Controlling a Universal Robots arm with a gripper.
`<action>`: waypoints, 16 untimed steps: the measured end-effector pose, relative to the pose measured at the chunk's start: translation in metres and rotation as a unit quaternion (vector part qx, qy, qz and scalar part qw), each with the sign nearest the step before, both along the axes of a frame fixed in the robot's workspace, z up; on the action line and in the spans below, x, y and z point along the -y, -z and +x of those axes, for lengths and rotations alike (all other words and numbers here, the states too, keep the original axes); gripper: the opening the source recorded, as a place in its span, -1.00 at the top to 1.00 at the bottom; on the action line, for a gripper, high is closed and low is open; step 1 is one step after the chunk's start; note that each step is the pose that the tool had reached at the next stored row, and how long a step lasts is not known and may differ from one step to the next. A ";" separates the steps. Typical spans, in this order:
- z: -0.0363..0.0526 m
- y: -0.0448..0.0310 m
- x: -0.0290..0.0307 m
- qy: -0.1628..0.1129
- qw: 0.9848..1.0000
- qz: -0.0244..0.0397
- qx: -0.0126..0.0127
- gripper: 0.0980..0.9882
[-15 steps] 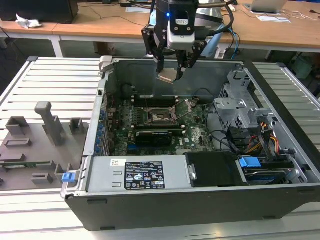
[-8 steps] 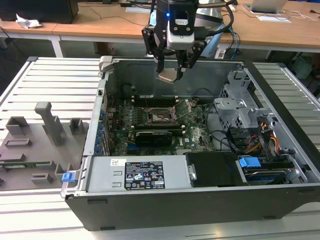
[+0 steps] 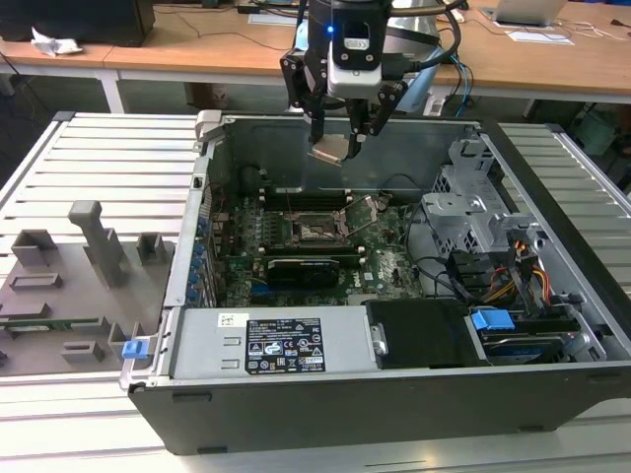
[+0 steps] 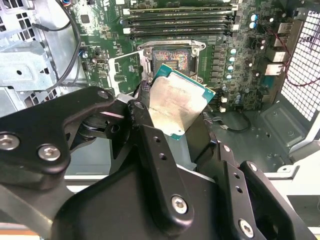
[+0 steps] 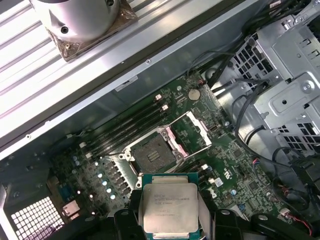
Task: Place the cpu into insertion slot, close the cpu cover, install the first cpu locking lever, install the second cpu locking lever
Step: 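Place the cpu into insertion slot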
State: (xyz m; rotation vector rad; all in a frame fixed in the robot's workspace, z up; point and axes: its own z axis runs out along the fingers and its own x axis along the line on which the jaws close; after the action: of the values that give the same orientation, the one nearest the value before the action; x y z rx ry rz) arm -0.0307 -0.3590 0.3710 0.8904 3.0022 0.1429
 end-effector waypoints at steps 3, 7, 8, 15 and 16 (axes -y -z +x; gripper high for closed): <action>0.0000 0.0002 0.0000 0.007 1.000 0.000 0.000 0.03; 0.0000 0.0004 0.0000 0.013 1.000 0.000 0.000 0.03; 0.0000 0.0004 0.0000 0.016 1.000 0.000 0.000 0.03; 0.0000 0.0006 0.0000 0.027 1.000 0.000 0.000 0.03; 0.0000 0.0006 0.0000 0.028 1.000 0.000 0.000 0.03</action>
State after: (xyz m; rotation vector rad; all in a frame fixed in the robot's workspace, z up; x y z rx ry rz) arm -0.0307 -0.3590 0.3703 0.9745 2.9733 0.1425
